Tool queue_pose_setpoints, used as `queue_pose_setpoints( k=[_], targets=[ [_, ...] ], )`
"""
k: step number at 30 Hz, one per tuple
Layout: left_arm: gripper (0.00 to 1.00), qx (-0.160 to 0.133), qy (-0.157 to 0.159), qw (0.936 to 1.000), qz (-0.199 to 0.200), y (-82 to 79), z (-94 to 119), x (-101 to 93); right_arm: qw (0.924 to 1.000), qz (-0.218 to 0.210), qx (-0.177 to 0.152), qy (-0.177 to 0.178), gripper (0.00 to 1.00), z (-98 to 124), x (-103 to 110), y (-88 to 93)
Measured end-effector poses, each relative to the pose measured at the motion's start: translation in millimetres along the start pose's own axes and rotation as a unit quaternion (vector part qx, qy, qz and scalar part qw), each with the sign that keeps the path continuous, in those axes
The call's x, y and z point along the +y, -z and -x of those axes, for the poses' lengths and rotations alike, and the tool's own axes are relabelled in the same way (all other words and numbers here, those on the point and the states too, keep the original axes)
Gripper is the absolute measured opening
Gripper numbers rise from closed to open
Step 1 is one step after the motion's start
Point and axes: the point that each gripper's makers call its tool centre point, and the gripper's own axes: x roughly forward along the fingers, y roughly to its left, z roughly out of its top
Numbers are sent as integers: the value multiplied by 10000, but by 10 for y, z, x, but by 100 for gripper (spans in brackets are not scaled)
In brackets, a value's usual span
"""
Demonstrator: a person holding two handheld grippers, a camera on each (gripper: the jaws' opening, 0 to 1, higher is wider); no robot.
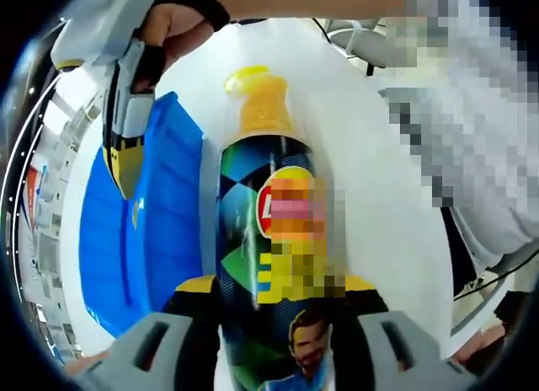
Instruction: Open the lid of the chip container on the table, take out the chips, place them into the box in front of the container, and close the lid
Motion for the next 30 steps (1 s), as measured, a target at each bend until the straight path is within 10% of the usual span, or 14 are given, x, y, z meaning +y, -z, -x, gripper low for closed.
queue_pose_setpoints(
  k=[6, 19, 25, 30],
  targets=[
    [52, 6, -9, 10000, 16, 3, 5, -7, 9978, -395, -335, 402, 13, 336, -25, -64],
    [52, 4, -74, 10000, 11, -10, 9, -34, 9791, -1736, -1050, 119, 17, 1201, -26, 271],
    [52, -48, -102, 9999, 11, -8, 15, -32, 9697, -2336, -707, 129, 17, 1393, 5, 638],
    [52, -74, -122, 9999, 7, -9, 17, -29, 9563, -2818, -576, -522, 14, 1405, 306, 884]
  ],
)
